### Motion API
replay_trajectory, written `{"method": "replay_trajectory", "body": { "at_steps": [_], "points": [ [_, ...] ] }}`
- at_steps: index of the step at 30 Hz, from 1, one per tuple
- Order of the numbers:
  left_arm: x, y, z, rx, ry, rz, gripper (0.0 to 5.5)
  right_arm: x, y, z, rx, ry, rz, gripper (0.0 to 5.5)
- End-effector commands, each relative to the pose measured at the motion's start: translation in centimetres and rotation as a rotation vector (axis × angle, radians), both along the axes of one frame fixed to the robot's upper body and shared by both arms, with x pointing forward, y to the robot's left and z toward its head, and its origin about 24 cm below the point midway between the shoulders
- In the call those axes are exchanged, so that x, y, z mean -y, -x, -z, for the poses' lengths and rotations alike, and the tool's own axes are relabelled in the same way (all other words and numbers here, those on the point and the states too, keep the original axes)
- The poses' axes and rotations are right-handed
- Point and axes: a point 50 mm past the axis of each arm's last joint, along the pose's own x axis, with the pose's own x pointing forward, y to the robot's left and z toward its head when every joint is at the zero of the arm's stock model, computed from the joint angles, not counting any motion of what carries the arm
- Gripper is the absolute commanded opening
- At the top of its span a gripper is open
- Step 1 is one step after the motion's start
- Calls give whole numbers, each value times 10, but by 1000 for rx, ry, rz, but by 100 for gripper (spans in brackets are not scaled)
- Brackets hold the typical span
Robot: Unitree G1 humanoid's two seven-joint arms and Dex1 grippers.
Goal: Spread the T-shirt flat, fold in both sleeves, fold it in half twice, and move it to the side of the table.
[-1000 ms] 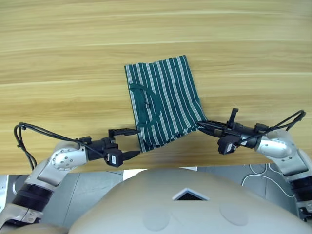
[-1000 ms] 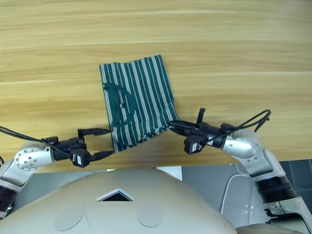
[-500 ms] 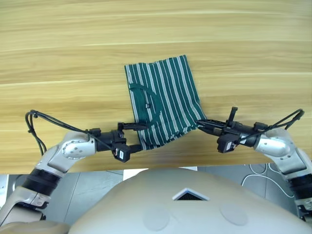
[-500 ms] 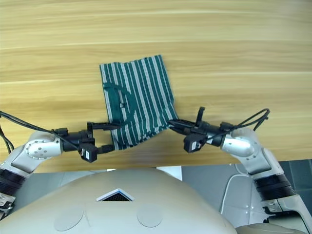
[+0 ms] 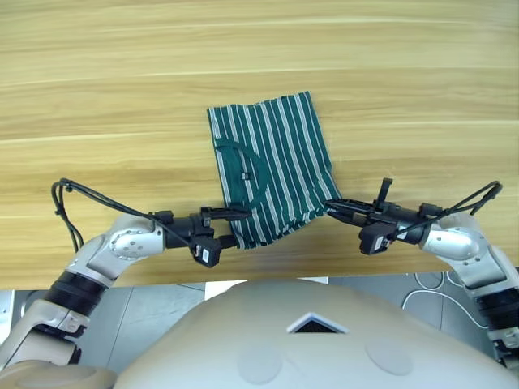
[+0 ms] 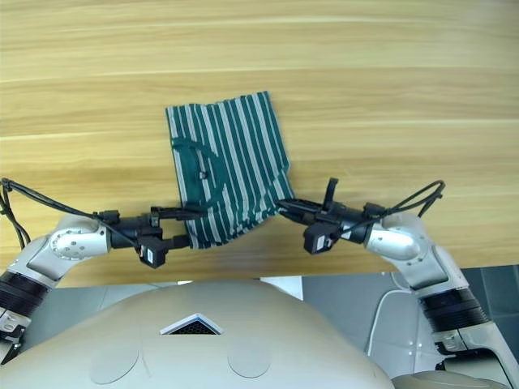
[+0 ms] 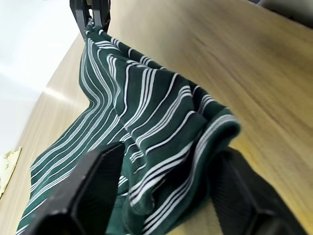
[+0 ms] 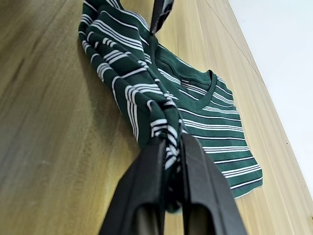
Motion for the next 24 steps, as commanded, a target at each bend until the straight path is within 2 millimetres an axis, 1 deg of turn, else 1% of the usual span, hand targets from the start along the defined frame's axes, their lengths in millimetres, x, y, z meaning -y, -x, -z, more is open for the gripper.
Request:
{"method": "replay_trajectory", "body": {
  "at_steps": [1,2,5,8,13,14,17,24],
  "points": [
    [-15,15,27,-113,-185,17,216,-1,-4,-2,12,-5,-1,22],
    [-15,15,27,-114,-184,17,193,-1,-3,-2,12,-5,0,22],
    [-14,16,26,-114,-162,17,151,-1,-4,-1,12,-4,3,22],
    [-12,17,26,-115,-146,15,98,-1,-5,-2,13,-5,1,22],
    [-12,17,27,-126,-130,1,43,-2,-6,-3,15,-7,-6,22],
    [-12,16,28,-127,-129,-5,40,-2,-6,-3,15,-7,-6,22],
    [-12,15,29,-135,-119,-18,8,-2,-6,-3,14,-7,-7,22],
    [-6,18,23,-171,-39,-34,3,-1,-6,-1,12,-5,-2,22]
  ]
}}
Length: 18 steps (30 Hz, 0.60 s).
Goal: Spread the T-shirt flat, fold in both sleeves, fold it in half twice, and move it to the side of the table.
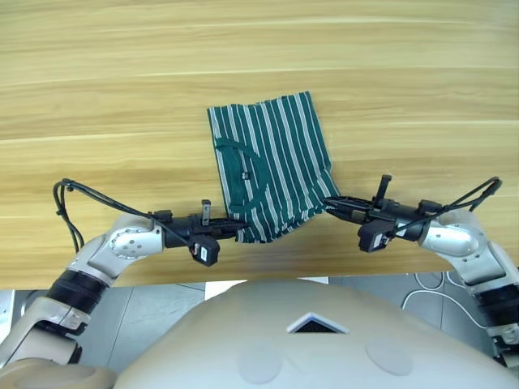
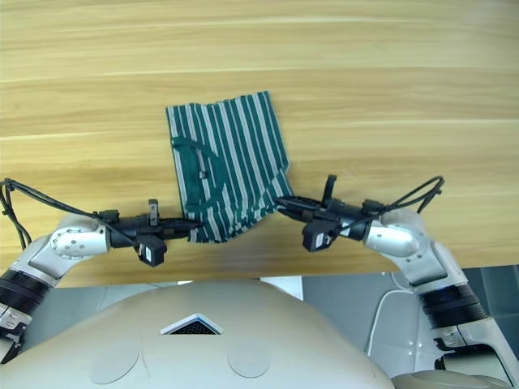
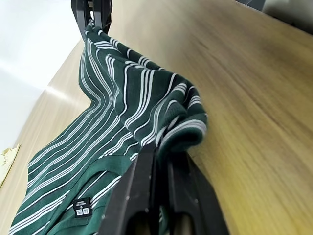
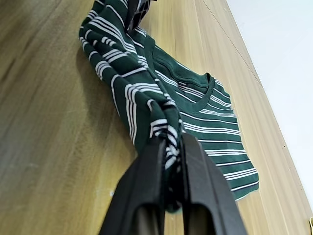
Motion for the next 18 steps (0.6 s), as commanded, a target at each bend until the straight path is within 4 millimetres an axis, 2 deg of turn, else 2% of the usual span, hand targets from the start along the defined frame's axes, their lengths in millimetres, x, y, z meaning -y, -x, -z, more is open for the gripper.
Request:
{"method": "replay_trajectory", "body": {
  "at_steps": [1,6,10,12,15,18],
  "points": [
    [-4,19,20,-138,-85,1,3,1,-3,1,1,-4,9,22],
    [-4,18,14,-161,-29,-39,3,1,-1,2,-7,-6,8,22],
    [-8,16,-10,-163,91,-102,3,1,8,-2,-40,-57,15,22],
    [-7,10,-22,-134,180,-140,3,1,6,-9,-30,-121,47,22],
    [-9,-19,-37,-38,326,-265,3,2,-13,-19,-4,-216,130,22],
    [-7,-44,-35,22,368,-373,3,0,-42,-20,37,-242,211,22]
  ]
}}
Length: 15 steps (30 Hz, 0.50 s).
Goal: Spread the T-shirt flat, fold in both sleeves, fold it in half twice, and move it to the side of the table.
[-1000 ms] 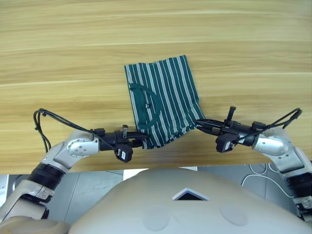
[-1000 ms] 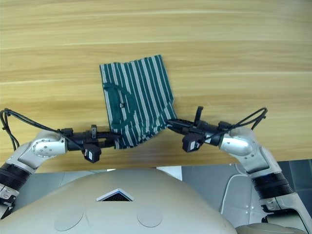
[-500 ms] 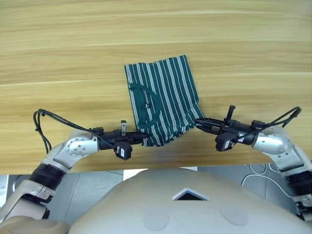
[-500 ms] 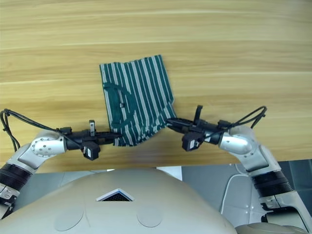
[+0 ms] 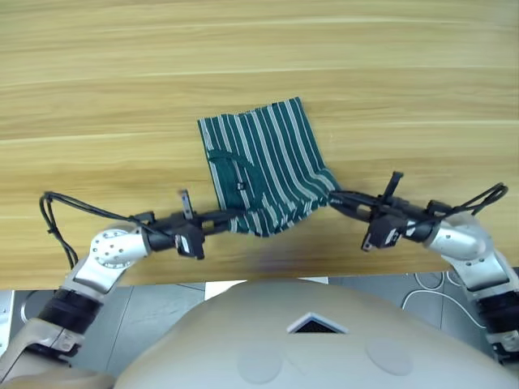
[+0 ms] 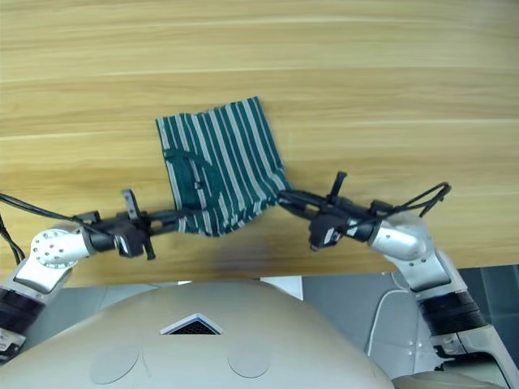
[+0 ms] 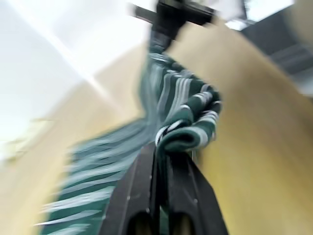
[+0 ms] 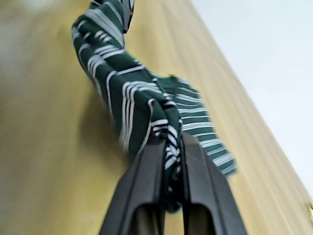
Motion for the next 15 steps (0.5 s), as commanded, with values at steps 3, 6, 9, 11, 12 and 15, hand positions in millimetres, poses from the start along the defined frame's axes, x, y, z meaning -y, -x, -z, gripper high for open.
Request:
{"method": "replay_trajectory", "body": {
  "at_steps": [3,6,9,11,12,15],
  "points": [
    [1,-38,10,51,7,-184,3,-9,-54,-4,80,-45,135,22],
    [4,-49,22,56,-47,-229,3,-23,-83,-6,121,-67,191,22],
    [2,-59,32,46,-85,-296,3,-32,-100,-1,131,-49,219,22],
    [3,-60,39,34,-98,-314,3,-37,-107,3,133,-28,226,22],
    [4,-60,41,33,-101,-317,3,-39,-110,6,133,-20,229,22],
    [4,-64,41,43,-78,-354,3,-47,-120,11,134,-6,245,22]
  ]
}}
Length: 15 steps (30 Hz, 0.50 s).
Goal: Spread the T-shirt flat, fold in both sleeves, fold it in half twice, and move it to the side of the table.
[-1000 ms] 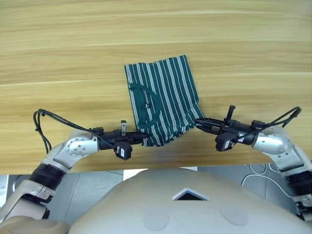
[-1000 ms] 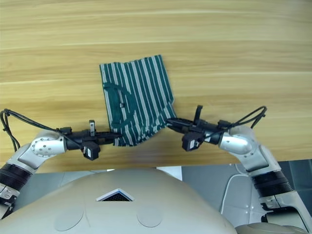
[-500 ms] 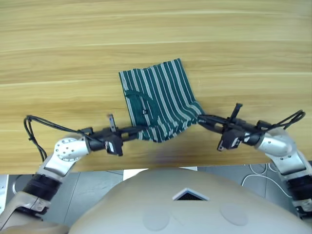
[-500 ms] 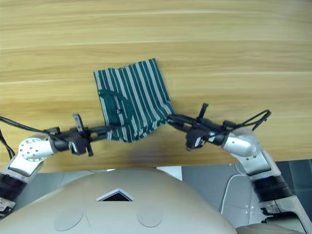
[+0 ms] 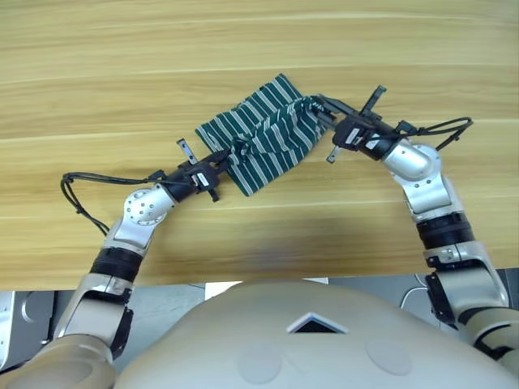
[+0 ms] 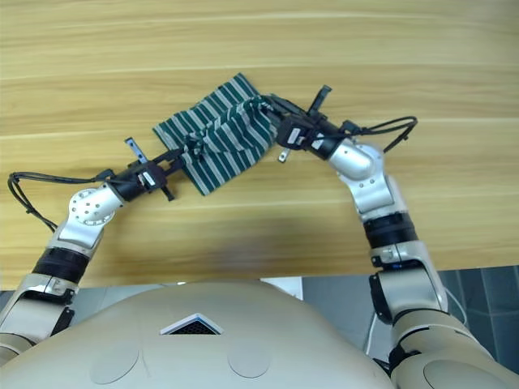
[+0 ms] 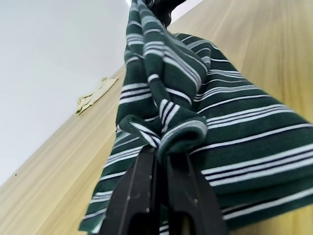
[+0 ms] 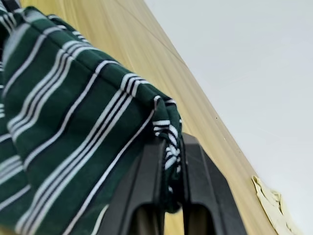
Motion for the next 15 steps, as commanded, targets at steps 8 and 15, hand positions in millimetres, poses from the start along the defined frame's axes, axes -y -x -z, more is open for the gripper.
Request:
{"method": "replay_trajectory", "body": {
  "at_steps": [8,15],
  "points": [
    [-8,-20,-14,91,79,-137,3,-22,-43,7,23,52,82,22],
    [-14,-30,-17,95,79,-197,3,-33,-57,4,44,39,104,22]
  ]
}}
